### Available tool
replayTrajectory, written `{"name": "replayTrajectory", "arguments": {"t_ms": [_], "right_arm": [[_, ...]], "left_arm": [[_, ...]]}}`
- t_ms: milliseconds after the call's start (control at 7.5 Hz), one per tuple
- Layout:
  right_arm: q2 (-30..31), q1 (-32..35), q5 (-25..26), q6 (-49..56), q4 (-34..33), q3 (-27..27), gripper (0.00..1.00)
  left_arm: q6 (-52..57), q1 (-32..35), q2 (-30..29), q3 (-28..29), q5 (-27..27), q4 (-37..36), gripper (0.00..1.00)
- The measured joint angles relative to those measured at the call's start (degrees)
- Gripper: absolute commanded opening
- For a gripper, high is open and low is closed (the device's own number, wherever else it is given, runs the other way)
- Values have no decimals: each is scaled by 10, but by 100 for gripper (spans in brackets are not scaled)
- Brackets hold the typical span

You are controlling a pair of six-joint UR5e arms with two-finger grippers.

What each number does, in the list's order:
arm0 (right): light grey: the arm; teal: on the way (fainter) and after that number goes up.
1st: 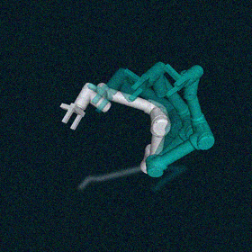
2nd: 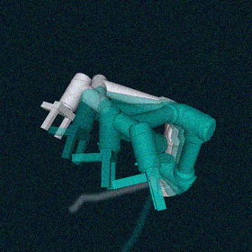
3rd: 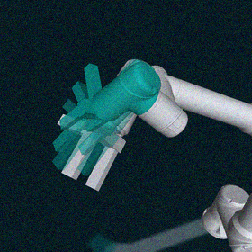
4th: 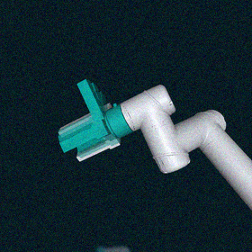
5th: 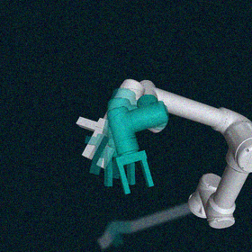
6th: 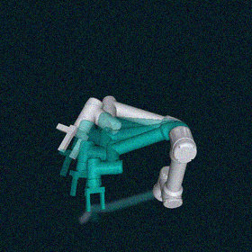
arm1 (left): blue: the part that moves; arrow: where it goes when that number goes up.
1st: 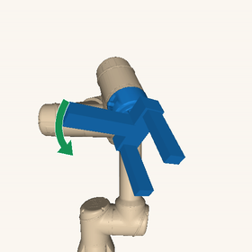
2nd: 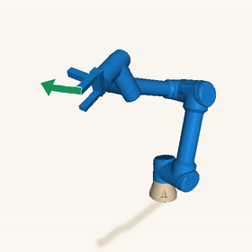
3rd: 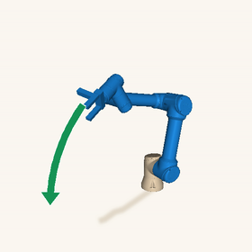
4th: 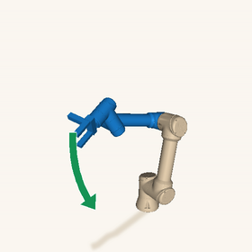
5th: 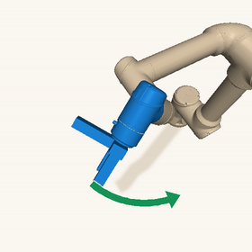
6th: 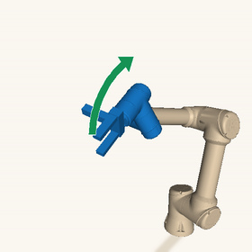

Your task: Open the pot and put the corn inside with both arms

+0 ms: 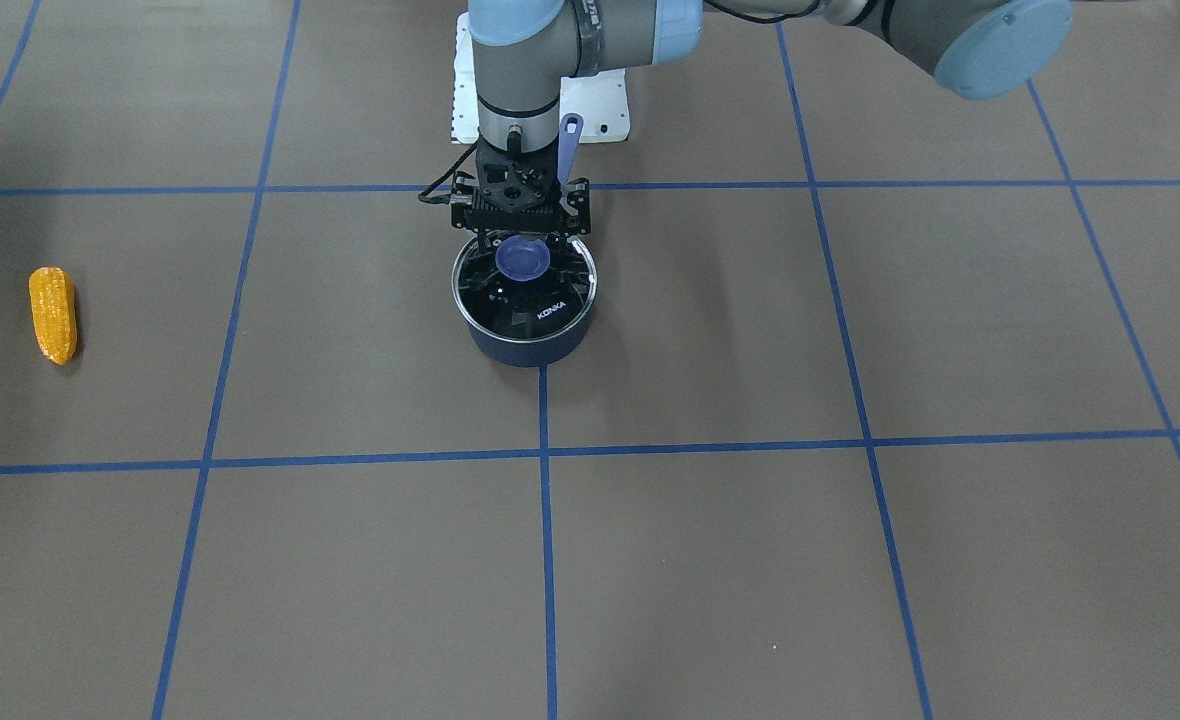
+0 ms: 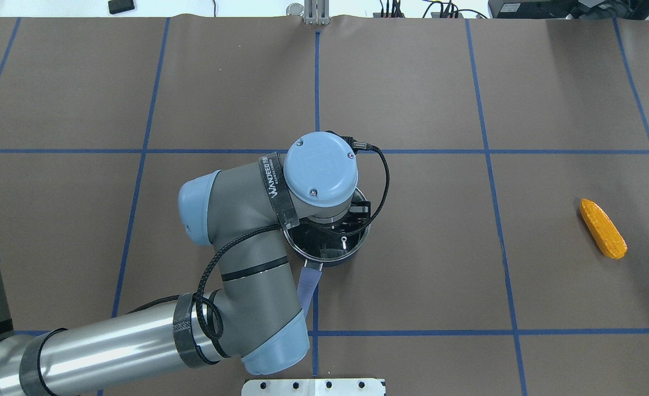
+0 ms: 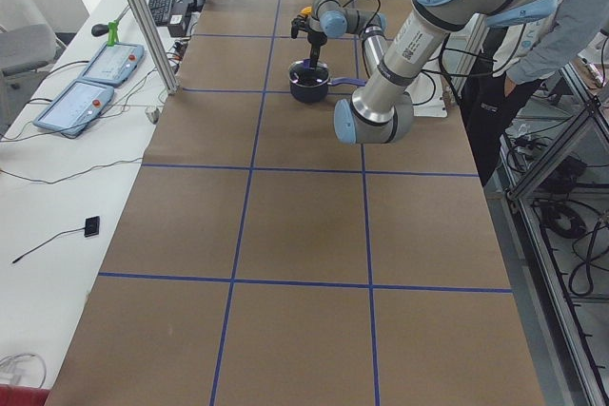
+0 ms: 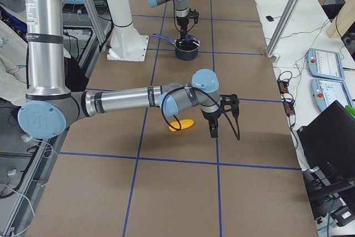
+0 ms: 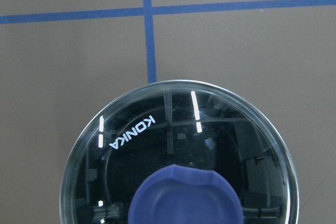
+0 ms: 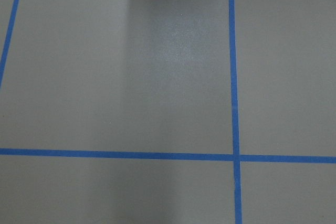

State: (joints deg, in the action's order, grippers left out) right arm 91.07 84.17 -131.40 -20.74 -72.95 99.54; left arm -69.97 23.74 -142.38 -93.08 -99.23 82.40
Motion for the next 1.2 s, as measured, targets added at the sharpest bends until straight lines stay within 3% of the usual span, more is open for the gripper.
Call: {"name": "replayTrajectory", "arguments": {"t_ms": [667, 800, 1200], "right_arm": [[0, -1, 0, 0, 0, -1, 100], [0, -1, 0, 0, 0, -1, 100], [0, -2, 0, 0, 0, -1, 100]], "left_arm": [[1, 1, 0, 4, 13, 9, 89], [4, 2, 0, 5, 14, 11, 81], [11, 5, 0, 6, 15, 12, 17]]}}
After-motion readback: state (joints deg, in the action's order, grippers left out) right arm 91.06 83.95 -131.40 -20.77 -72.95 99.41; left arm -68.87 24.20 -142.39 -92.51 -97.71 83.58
